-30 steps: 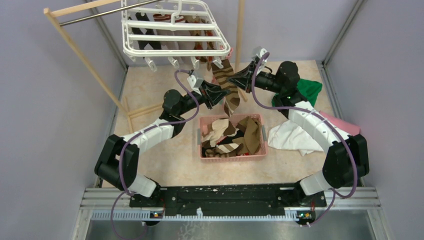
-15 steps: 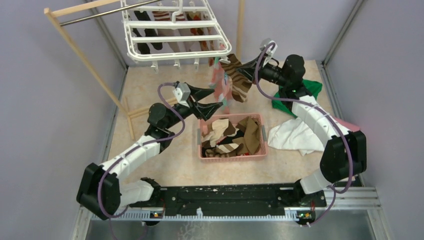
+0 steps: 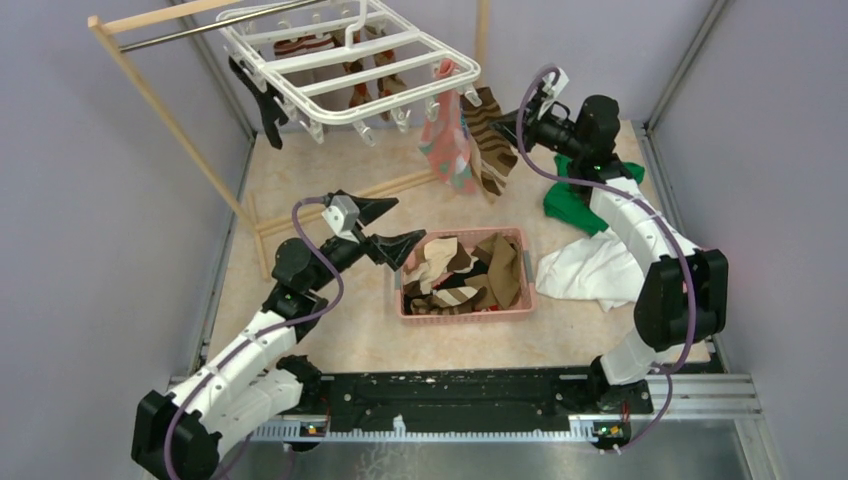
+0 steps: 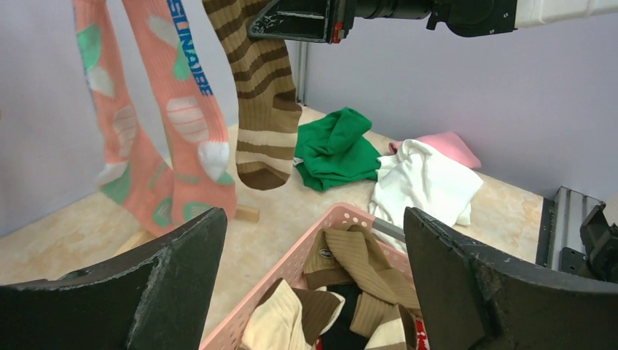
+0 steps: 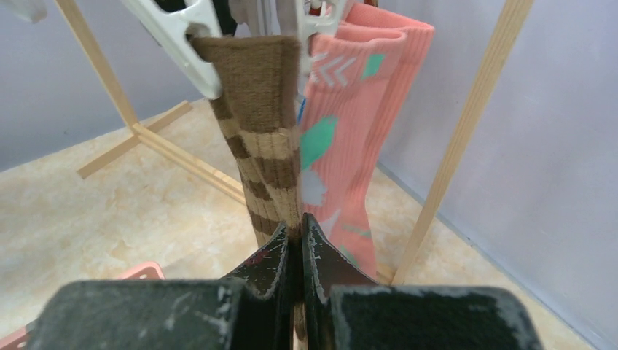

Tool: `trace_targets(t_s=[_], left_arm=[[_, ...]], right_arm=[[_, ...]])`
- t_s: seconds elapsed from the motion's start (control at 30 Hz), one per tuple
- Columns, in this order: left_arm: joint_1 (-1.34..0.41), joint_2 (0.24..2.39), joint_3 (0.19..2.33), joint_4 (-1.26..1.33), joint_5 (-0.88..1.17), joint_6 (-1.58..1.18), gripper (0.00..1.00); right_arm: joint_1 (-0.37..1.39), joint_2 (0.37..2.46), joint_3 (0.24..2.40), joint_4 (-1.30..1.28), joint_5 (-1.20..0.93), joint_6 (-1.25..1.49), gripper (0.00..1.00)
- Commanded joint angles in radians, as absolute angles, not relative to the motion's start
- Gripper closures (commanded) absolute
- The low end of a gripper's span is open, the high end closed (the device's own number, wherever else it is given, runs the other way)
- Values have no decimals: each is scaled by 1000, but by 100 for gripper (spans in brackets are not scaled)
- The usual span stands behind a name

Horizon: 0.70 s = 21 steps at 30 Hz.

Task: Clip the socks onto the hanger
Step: Clamp the sock onto the hanger.

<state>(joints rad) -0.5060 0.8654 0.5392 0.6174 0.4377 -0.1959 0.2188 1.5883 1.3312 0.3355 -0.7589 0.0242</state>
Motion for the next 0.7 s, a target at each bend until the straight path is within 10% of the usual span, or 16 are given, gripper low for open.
trace_targets(t_s=[0.0,0.67], left_arm=[[-510,803,510,582,372,-192,3],[-511,658,474,476,294,-186,1]], right_arm=[[210,1604,1382,354,-804,8,98],[201,1580,1360,401,-869,58,69]])
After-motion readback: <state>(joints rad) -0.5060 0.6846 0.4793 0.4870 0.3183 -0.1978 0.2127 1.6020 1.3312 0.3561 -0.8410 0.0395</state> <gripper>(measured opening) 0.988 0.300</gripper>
